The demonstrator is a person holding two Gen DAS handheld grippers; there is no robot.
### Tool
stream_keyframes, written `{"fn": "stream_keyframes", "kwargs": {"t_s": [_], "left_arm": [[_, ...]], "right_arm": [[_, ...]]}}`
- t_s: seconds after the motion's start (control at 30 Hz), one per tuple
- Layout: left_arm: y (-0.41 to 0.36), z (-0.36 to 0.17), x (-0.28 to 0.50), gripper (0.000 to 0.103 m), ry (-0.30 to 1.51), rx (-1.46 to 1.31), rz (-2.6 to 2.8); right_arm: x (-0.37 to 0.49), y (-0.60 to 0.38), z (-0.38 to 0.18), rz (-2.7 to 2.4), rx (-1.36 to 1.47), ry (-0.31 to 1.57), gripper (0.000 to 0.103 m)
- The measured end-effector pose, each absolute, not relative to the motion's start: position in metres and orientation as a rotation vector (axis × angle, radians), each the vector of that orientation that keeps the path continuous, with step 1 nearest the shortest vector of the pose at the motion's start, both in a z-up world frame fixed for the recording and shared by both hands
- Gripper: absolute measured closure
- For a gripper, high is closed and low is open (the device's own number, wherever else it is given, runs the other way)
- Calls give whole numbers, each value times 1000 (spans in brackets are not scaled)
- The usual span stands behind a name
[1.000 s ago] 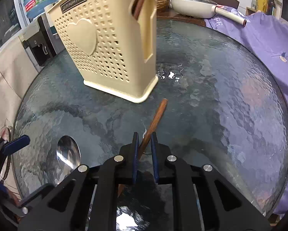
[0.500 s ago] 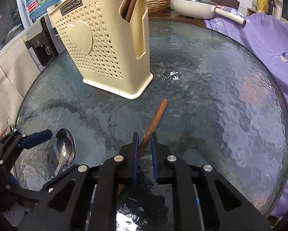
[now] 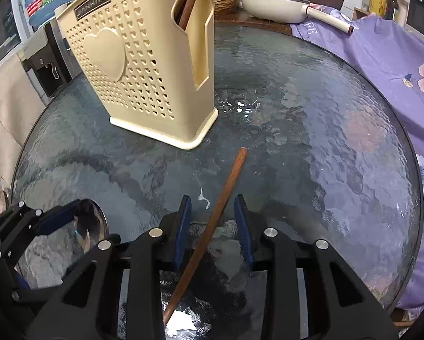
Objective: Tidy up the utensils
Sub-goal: 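Grasp the wooden chopstick with the right tool while the left tool grasps the metal spoon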
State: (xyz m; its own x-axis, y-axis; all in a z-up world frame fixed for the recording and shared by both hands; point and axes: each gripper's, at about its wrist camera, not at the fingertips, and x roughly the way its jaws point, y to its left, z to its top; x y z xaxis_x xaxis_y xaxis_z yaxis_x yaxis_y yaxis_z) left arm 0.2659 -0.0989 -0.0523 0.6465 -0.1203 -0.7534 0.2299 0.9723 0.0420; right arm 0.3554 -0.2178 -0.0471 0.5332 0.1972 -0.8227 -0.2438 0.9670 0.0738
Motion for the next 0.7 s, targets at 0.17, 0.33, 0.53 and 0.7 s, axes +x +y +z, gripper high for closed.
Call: {"fn": "stream_keyframes", "kwargs": {"t_s": [0.17, 0.33, 0.53, 0.7], "left_arm": [[-97, -52, 270, 57, 853, 124, -207], [-98, -45, 272, 57, 839, 131, -224], [-100, -30, 275, 57, 804, 125, -241], [-94, -18, 277, 57, 774, 94, -250]], "right_arm": [[362, -212, -47, 250, -79, 979, 78], [360, -208, -47, 243, -82, 971, 91], [364, -214, -47, 268, -10, 986, 94], [365, -224, -38, 300, 61, 951, 96]]}}
